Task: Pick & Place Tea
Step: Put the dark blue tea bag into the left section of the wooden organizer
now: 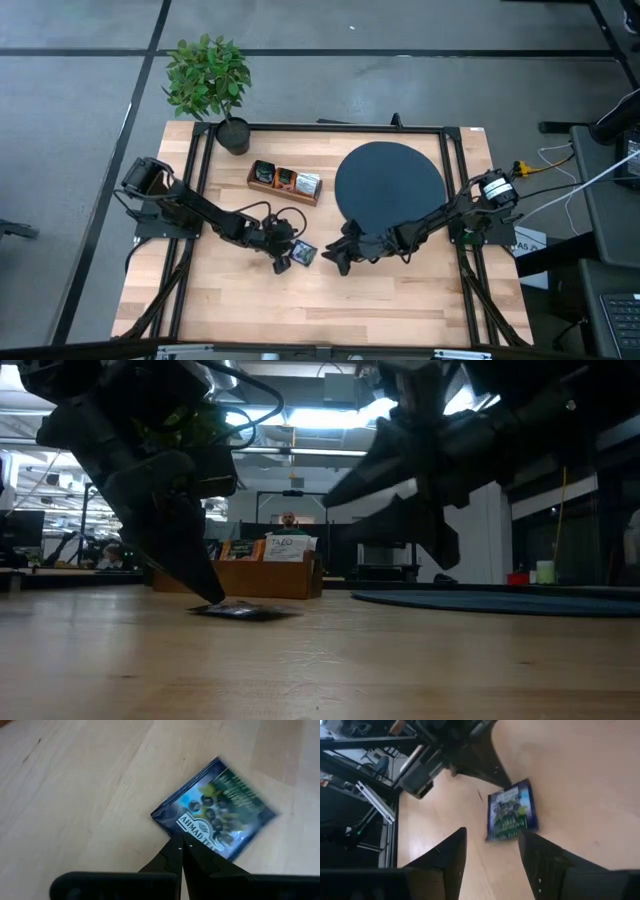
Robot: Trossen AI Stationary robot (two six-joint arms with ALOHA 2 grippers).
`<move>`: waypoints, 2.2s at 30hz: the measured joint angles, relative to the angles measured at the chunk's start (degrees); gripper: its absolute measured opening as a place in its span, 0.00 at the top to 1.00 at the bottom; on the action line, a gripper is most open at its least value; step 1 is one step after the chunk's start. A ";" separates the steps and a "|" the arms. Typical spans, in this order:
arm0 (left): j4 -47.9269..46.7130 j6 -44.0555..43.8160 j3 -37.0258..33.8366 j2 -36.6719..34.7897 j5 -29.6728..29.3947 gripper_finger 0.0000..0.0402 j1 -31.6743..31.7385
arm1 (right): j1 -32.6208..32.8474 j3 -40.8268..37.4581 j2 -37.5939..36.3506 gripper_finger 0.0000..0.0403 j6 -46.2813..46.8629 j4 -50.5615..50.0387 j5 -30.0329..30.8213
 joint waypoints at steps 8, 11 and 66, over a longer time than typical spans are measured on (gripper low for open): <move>5.14 -0.93 0.34 3.81 -0.22 0.99 -0.74 | 0.12 0.97 1.99 0.55 0.24 -0.26 0.01; 5.86 -0.62 0.24 3.79 -0.14 0.99 -0.83 | 0.40 0.99 2.19 0.55 1.57 -0.46 0.37; 6.77 -6.56 0.09 3.80 -3.04 0.99 -0.92 | -2.56 13.39 9.98 0.61 4.05 -19.23 -3.55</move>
